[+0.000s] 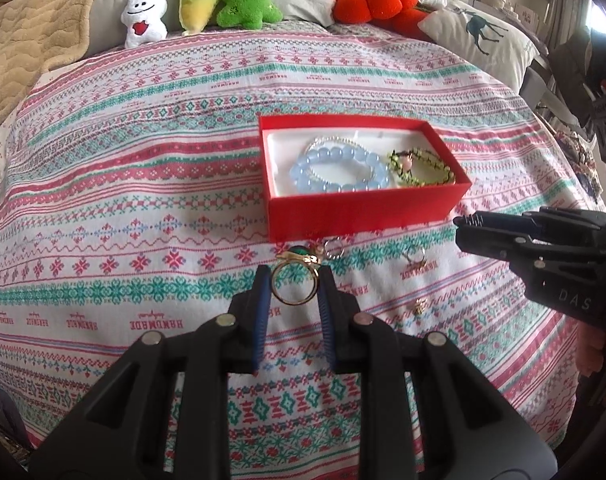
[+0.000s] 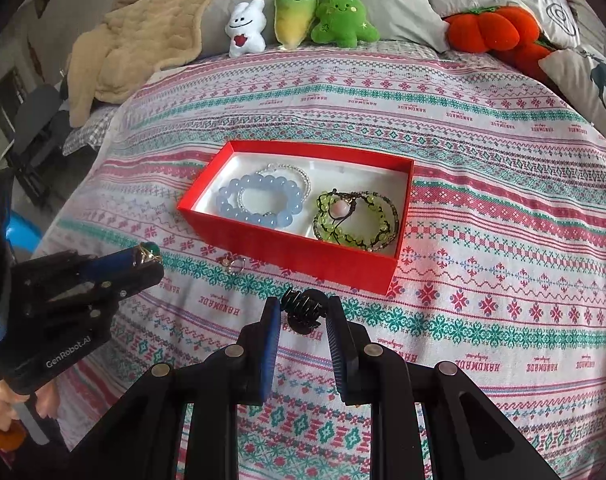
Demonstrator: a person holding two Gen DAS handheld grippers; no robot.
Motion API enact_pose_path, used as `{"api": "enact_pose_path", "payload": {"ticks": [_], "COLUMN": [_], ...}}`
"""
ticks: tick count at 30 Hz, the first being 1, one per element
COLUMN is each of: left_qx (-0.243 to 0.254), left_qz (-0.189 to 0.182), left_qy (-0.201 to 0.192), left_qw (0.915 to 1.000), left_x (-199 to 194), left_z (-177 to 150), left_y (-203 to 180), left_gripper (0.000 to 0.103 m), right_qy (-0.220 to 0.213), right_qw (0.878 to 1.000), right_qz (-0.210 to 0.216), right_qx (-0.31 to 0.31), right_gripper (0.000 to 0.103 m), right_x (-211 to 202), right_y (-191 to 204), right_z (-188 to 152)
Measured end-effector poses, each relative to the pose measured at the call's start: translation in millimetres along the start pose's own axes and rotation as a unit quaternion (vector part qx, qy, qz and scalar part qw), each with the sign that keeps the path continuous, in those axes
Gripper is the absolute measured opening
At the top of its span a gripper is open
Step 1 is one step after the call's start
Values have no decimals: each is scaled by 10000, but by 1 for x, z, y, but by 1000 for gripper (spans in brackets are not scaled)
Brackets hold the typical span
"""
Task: Organize jewelry
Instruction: 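Carry the ring into the red box and open the left gripper while the right drops the clip there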
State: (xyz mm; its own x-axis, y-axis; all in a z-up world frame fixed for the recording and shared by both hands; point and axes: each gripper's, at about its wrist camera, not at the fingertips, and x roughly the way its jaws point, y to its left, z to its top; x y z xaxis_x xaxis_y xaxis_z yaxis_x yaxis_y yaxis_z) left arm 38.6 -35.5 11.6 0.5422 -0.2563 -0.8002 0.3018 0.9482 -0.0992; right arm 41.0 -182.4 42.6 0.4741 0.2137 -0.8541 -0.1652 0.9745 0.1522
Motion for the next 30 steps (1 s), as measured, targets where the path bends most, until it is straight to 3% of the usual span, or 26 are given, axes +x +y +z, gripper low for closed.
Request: {"api": "enact_pose_path", "payload": {"ticks": [16, 30], "left_qx": [-152, -348], "left_qz": [-92, -72], "left_qy": [-207, -347], "left_qw": [9996, 9988], "left_x": [8, 35], "left_z": [34, 50], "left_y": [-19, -27], "left_gripper": [25, 25], "right_qy": [-271, -351], "right_qw": [9992, 9972], "right_qz": [-94, -244], "right_qx": [291, 613], "right_gripper": [23, 23], "right_x": [-9, 9], "right_y": [-17, -41], "right_z": [23, 39]}}
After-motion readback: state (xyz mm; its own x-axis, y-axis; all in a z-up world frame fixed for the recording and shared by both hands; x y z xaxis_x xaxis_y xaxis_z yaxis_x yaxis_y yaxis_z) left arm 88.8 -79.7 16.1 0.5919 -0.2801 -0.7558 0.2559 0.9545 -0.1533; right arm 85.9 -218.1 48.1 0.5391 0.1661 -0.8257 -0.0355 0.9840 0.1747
